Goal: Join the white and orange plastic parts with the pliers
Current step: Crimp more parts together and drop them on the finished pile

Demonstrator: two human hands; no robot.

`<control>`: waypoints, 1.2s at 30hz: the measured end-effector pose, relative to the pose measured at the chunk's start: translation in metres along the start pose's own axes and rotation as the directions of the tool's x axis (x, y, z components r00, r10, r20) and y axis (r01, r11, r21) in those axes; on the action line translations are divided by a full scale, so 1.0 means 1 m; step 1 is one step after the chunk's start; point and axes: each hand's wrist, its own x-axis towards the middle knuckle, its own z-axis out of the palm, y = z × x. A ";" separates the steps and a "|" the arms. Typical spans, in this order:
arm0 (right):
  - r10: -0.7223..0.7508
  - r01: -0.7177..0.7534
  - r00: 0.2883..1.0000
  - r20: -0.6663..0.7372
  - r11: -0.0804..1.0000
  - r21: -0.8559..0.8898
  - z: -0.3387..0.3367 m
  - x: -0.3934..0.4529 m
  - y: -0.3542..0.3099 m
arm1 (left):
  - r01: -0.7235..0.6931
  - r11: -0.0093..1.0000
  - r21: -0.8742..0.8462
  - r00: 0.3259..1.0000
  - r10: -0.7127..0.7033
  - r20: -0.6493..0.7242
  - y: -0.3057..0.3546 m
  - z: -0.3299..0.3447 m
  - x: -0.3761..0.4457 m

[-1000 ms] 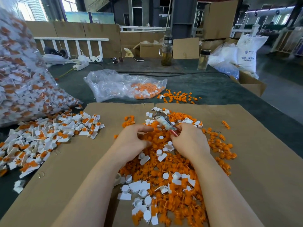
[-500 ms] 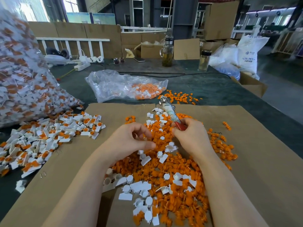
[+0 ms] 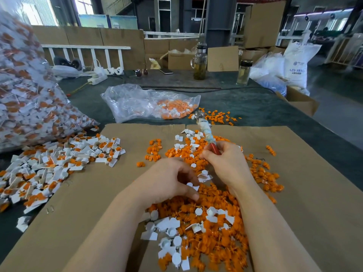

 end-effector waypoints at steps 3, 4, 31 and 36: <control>-0.020 0.019 1.000 -0.021 1.000 -0.016 0.002 -0.001 0.000 | 0.014 0.999 0.044 1.000 -0.014 0.019 -0.002 -0.004 -0.001; -0.025 0.025 0.999 -0.026 0.999 -0.023 0.003 -0.002 -0.001 | 0.021 0.998 0.055 1.000 -0.023 0.021 -0.003 -0.004 -0.002; -0.201 0.188 0.978 0.045 0.961 0.204 0.009 -0.015 -0.017 | 0.020 0.640 -0.768 0.774 -0.496 -0.394 0.007 0.002 0.002; -0.255 0.247 0.967 0.023 0.954 0.172 0.011 -0.016 -0.018 | -0.023 0.530 -0.848 0.769 -0.533 -0.354 0.012 0.002 0.003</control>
